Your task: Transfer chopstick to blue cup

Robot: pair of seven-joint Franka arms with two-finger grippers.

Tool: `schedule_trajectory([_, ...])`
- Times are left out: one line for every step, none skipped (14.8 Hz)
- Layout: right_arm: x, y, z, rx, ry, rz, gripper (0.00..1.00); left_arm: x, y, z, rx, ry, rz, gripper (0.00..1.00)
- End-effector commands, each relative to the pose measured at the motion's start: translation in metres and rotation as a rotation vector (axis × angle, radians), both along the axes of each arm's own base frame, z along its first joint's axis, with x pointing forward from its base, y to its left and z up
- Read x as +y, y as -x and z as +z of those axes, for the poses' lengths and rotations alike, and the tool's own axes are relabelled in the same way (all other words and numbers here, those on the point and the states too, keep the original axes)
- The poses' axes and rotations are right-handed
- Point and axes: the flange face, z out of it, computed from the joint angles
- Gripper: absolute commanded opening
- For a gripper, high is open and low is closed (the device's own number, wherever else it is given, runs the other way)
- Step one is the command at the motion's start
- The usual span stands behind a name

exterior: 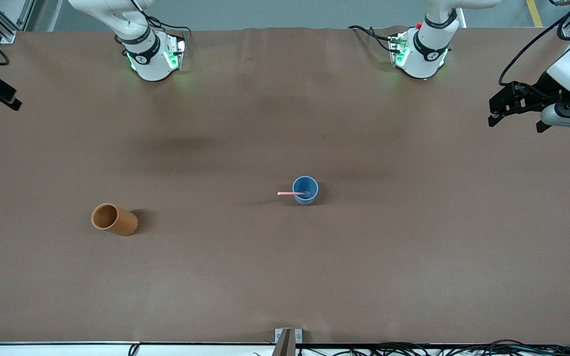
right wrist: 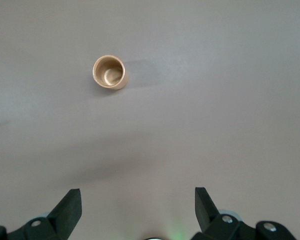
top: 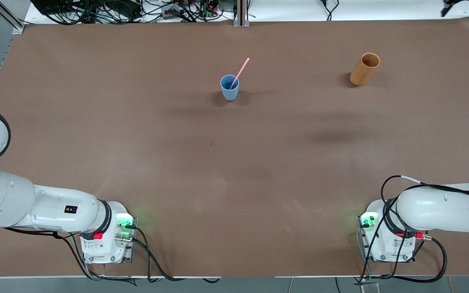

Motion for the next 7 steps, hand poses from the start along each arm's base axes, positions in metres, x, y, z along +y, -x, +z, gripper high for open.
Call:
schedule_trajectory([-0.012,0.005,0.033,-0.069,-0.001,0.064,1.0,-0.001,-0.002,0.006,0.0,0.016,0.008,1.0])
schedule_trajectory([-0.01,0.001,0.036,-0.075,0.0,0.069,1.0,-0.001,-0.002,0.006,0.0,0.016,0.008,1.0])
schedule_trajectory([-0.006,0.0,0.04,-0.083,0.002,0.074,1.0,-0.001,-0.002,0.006,0.0,0.016,0.008,1.0])
schedule_trajectory([-0.004,-0.001,0.048,-0.101,-0.013,0.078,1.0,0.0,-0.002,0.006,0.0,0.016,0.008,1.0])
schedule_trajectory([-0.001,-0.002,0.052,-0.097,-0.05,0.077,1.0,0.0,-0.002,0.006,-0.002,0.016,0.008,1.0])
schedule_trajectory([0.001,-0.002,0.052,-0.082,-0.082,0.064,1.0,0.001,-0.002,0.006,0.0,0.016,0.009,1.0])
schedule_trajectory([0.002,-0.002,0.051,-0.081,-0.101,0.054,1.0,0.0,-0.002,0.006,0.0,0.016,0.008,1.0])
